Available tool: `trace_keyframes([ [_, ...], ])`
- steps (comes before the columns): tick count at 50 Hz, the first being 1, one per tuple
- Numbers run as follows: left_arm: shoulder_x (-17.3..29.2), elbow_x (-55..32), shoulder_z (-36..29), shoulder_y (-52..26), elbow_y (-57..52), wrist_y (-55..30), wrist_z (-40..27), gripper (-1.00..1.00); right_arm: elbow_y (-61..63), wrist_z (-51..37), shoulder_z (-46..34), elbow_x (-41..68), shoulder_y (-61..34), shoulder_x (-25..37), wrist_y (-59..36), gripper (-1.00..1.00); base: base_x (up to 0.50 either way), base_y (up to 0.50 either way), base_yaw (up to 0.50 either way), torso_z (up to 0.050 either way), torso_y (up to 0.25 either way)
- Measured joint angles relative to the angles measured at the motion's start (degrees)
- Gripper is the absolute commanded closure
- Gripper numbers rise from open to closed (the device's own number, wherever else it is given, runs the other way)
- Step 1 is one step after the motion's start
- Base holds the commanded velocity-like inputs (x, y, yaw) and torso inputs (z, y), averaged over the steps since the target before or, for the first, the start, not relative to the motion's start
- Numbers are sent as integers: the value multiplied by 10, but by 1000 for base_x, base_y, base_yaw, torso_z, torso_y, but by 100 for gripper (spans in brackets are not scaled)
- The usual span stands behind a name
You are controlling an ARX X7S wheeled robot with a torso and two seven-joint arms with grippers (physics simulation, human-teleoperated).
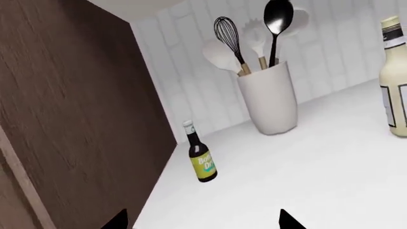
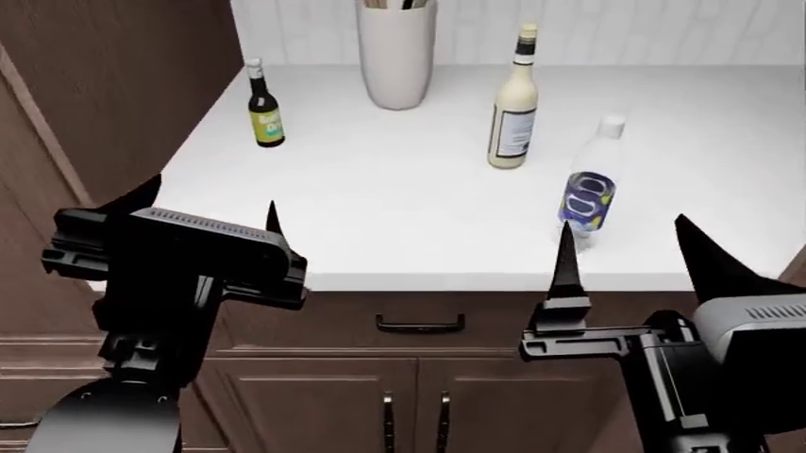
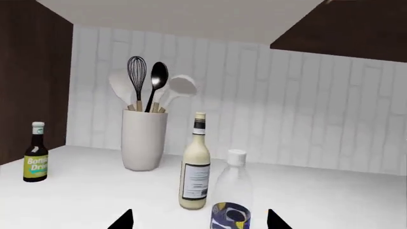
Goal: Move the drinks to the dining counter.
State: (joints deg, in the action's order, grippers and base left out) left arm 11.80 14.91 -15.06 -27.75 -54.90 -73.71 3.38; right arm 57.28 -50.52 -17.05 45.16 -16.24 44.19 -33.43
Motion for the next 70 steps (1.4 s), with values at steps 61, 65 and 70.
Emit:
trace_keyframes([
  [61, -6, -29, -89, -33, 52, 13, 23, -100, 12, -44, -23, 37, -8, 68, 51, -100, 148, -22, 0, 0, 0],
  [65, -6, -31, -88, -31, 52, 15, 23, -100, 12, -48, -30, 37, -10, 72, 53, -100, 0, 0, 0, 0, 0],
  [70, -6, -32, -85, -28, 52, 17, 22, -100, 5, -50, -38, 36, -11, 74, 57, -100, 0, 0, 0, 0, 0],
])
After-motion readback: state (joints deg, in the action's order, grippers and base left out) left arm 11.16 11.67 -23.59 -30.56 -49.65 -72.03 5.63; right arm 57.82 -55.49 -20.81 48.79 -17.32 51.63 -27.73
